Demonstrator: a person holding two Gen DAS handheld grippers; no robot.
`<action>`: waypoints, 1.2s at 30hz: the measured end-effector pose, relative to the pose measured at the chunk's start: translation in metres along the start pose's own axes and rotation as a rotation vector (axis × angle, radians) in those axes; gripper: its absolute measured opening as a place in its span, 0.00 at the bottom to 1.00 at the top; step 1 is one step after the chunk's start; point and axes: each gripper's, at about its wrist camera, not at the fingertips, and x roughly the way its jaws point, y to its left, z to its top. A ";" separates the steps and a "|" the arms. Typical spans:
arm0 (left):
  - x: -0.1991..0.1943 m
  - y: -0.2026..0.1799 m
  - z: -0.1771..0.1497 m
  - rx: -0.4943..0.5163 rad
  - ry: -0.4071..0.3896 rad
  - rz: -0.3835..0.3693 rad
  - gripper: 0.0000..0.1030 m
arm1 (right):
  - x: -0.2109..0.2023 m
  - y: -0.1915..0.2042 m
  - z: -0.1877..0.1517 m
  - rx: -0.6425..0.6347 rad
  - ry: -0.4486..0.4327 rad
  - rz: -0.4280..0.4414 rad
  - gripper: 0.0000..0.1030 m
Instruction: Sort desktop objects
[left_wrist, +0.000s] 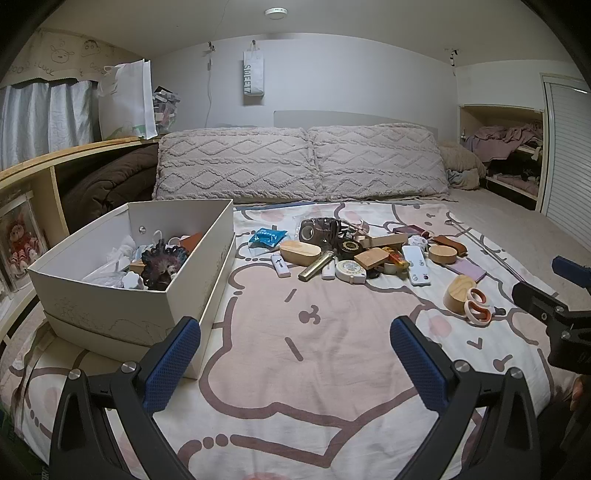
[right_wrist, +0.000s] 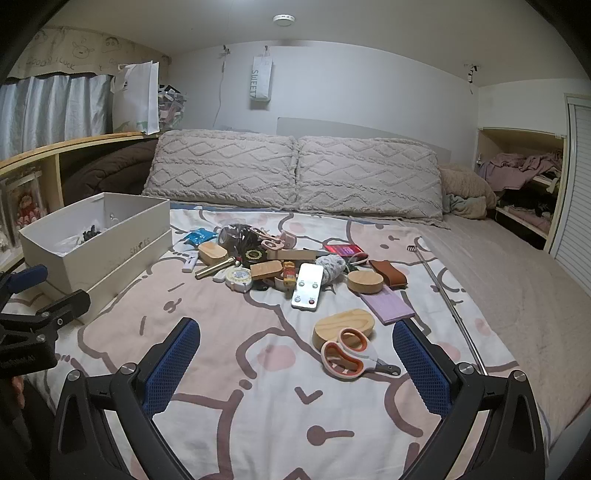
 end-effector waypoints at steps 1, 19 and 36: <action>0.000 0.000 0.000 0.000 0.000 -0.001 1.00 | 0.000 0.000 0.000 0.000 -0.001 0.000 1.00; -0.002 0.000 0.001 -0.003 0.007 -0.004 1.00 | 0.002 0.000 -0.005 0.001 0.015 0.007 1.00; 0.023 -0.005 -0.012 -0.021 0.076 -0.041 1.00 | 0.027 -0.003 -0.018 0.015 0.102 0.016 1.00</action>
